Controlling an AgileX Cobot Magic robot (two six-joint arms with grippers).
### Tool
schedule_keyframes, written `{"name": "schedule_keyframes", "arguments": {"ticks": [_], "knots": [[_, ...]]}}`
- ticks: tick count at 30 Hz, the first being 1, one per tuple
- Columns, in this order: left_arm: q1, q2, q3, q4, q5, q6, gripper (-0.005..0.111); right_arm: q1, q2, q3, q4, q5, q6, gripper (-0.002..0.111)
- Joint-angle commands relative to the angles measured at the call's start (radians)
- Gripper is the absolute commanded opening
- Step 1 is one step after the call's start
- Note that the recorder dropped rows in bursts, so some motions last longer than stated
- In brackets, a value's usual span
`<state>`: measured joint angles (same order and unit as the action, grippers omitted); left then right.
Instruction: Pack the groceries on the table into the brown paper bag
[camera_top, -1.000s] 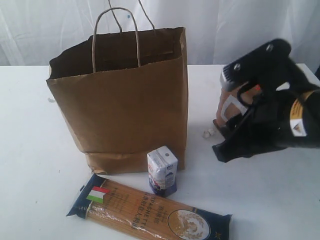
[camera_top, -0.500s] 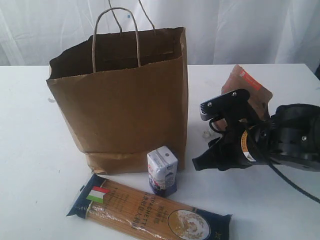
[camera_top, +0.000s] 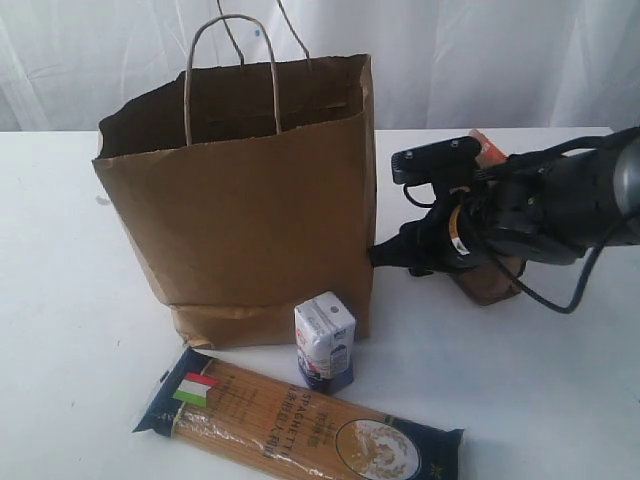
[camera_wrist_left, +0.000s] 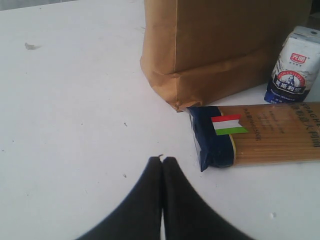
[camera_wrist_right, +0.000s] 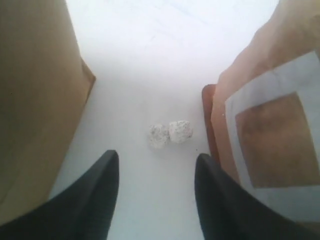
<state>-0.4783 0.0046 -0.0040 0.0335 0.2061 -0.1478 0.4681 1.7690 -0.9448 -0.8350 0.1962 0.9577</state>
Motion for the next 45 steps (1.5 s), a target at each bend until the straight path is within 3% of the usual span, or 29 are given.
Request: {"name": "schedule_keyframes", "arguments": {"ticks": [1,8,14,25,33,39,45], "knots": [[0.002,-0.005,0.004,-0.001,-0.003,-0.009,0.0,-0.013,0.071,-0.032,-0.002,0.022,0.032,0.046],[0.002,-0.005,0.004,-0.001,-0.003,-0.009,0.0,-0.023,0.136,-0.072,-0.004,0.016,0.032,0.047],[0.002,-0.005,0.004,-0.001,-0.003,-0.009,0.0,-0.023,0.151,-0.091,-0.012,-0.007,0.032,0.06],[0.002,-0.005,0.004,-0.001,-0.003,-0.009,0.0,-0.021,0.191,-0.099,-0.015,0.041,0.03,0.06],[0.002,-0.005,0.004,-0.001,-0.003,-0.009,0.0,-0.021,0.221,-0.103,-0.015,-0.027,0.03,0.06],[0.002,-0.005,0.004,-0.001,-0.003,-0.009,0.0,-0.021,0.244,-0.116,-0.015,-0.012,0.03,0.052],[0.002,-0.005,0.004,-0.001,-0.003,-0.009,0.0,-0.021,0.248,-0.118,-0.015,0.016,0.032,0.032]]}}
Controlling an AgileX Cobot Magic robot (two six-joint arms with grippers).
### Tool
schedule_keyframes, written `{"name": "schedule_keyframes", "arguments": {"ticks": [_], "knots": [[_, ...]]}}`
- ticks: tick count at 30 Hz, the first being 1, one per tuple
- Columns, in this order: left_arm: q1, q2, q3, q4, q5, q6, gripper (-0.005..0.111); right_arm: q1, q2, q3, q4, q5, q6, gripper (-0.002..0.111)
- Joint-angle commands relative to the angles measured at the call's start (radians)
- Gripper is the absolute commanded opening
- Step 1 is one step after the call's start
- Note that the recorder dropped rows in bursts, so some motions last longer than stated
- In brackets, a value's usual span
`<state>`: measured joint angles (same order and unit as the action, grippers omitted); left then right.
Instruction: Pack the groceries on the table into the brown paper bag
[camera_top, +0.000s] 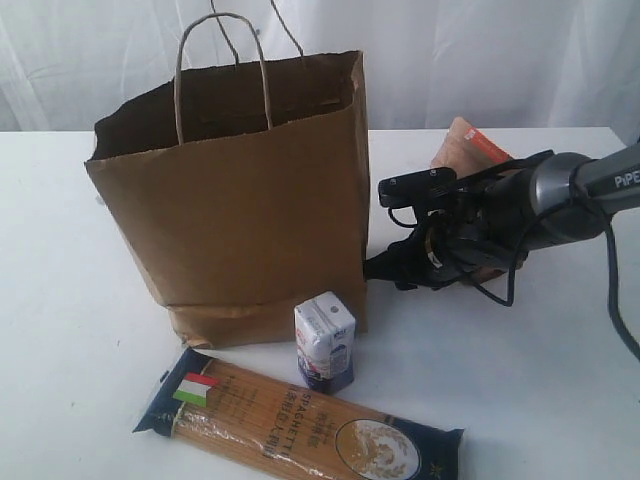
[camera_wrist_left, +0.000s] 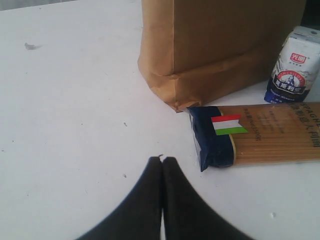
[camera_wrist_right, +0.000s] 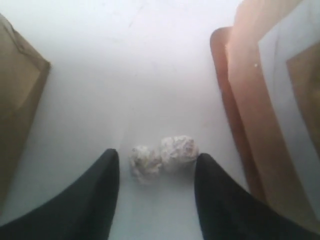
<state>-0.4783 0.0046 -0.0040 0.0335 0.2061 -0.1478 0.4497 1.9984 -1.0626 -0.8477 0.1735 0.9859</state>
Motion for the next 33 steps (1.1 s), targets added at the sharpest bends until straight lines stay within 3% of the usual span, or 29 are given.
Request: {"name": "schedule_keyframes", "arguments": {"ticks": [1,13,33], "knots": [[0.002,-0.005,0.004,-0.001,-0.003,-0.009,0.0,-0.003,0.018,-0.002,-0.002,0.05,0.004,0.029],[0.002,-0.005,0.004,-0.001,-0.003,-0.009,0.0,0.001,-0.022,0.04,0.001,0.193,0.0,0.002],[0.002,-0.005,0.004,-0.001,-0.003,-0.009,0.0,0.02,-0.492,0.313,0.065,0.074,-0.025,0.0]]}}
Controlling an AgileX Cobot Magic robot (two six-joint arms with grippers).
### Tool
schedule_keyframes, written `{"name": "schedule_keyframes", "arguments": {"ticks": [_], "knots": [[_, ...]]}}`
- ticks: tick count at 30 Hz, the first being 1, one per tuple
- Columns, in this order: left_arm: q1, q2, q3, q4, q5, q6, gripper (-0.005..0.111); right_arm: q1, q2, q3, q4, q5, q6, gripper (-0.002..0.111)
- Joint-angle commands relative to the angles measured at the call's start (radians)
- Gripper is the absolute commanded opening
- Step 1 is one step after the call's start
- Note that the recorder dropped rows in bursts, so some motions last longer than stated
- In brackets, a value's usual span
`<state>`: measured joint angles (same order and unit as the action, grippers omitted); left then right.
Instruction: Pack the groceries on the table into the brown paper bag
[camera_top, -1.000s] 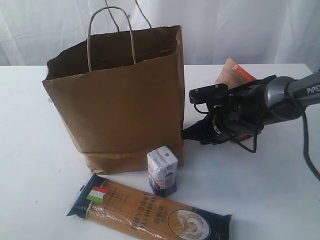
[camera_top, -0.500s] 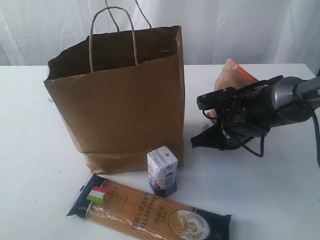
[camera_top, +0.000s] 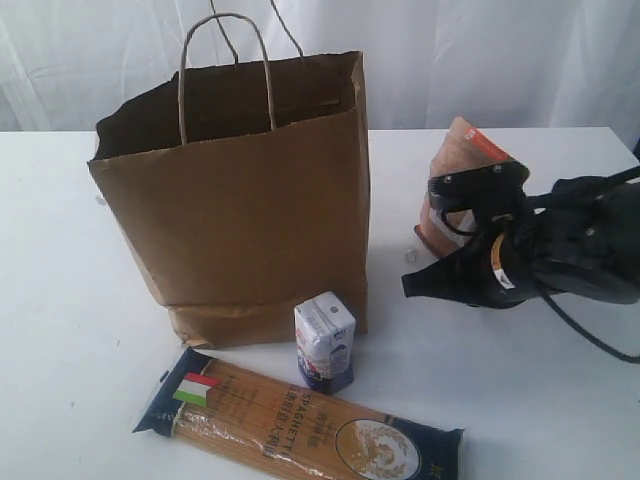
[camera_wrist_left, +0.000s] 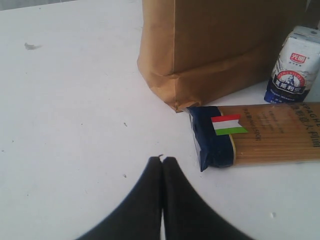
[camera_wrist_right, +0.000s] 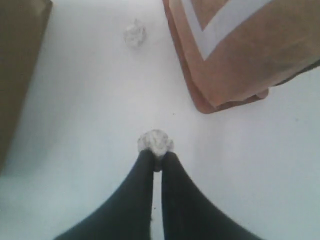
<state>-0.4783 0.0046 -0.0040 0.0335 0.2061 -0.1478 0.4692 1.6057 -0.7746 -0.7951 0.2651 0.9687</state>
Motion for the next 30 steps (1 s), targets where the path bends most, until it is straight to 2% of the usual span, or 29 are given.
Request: {"name": "schedule_keyframes", "arguments": {"ticks": [1,8,16,24,30], "knots": [[0.002,-0.005,0.004,-0.001,-0.003,-0.009,0.0,0.0,-0.13,0.03,0.013,-0.026,-0.007,0.0],[0.002,-0.005,0.004,-0.001,-0.003,-0.009,0.0,0.084,-0.326,0.03,0.105,-0.028,-0.141,0.0],[0.002,-0.005,0.004,-0.001,-0.003,-0.009,0.0,0.186,-0.507,-0.028,0.111,-0.044,-0.157,0.0],[0.002,-0.005,0.004,-0.001,-0.003,-0.009,0.0,0.26,-0.488,-0.166,0.109,-0.103,-0.164,0.0],[0.002,-0.005,0.004,-0.001,-0.003,-0.009,0.0,0.277,-0.338,-0.328,0.109,-0.106,-0.191,0.0]]}}
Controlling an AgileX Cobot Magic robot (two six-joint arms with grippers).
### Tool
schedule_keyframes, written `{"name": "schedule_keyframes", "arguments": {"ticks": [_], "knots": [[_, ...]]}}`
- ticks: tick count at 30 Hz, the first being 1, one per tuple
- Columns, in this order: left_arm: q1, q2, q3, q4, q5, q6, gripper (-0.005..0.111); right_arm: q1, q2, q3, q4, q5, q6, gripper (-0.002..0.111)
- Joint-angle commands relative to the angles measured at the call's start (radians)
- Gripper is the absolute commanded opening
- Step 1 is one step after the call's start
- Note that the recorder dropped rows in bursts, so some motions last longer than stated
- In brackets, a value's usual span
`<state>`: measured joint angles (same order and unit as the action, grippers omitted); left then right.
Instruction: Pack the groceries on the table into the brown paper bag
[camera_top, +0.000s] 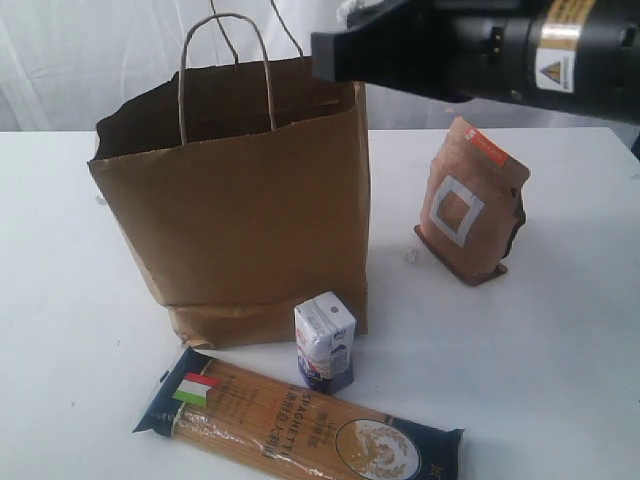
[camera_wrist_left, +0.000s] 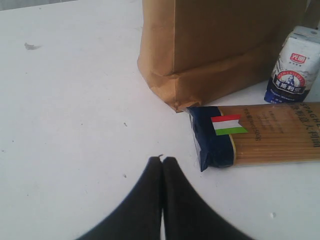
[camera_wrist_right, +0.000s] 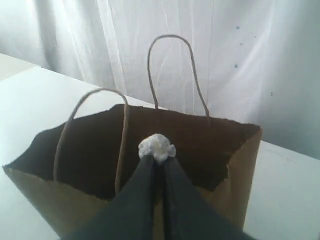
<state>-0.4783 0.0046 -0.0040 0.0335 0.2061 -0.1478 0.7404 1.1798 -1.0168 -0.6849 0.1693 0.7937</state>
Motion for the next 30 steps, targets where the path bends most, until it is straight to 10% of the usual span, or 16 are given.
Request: {"name": "schedule_keyframes", "arguments": {"ticks": [1,5,11,17,23,30], "knots": [[0.002,-0.005,0.004,-0.001,-0.003,-0.009,0.0,0.006,0.111,-0.104,-0.001,-0.006,-0.016,0.0],[0.002,-0.005,0.004,-0.001,-0.003,-0.009,0.0,0.007,0.198,-0.148,0.001,-0.002,-0.016,0.002],[0.002,-0.005,0.004,-0.001,-0.003,-0.009,0.0,0.007,0.199,-0.148,0.001,-0.013,-0.016,0.055],[0.002,-0.005,0.004,-0.001,-0.003,-0.009,0.0,0.007,0.109,-0.148,-0.039,0.09,-0.014,0.054],[0.002,-0.005,0.004,-0.001,-0.003,-0.009,0.0,0.007,0.013,-0.125,-0.09,0.583,-0.097,0.054],[0.002,-0.005,0.004,-0.001,-0.003,-0.009,0.0,0.007,-0.054,0.118,-0.046,0.477,-0.059,0.054]]}}
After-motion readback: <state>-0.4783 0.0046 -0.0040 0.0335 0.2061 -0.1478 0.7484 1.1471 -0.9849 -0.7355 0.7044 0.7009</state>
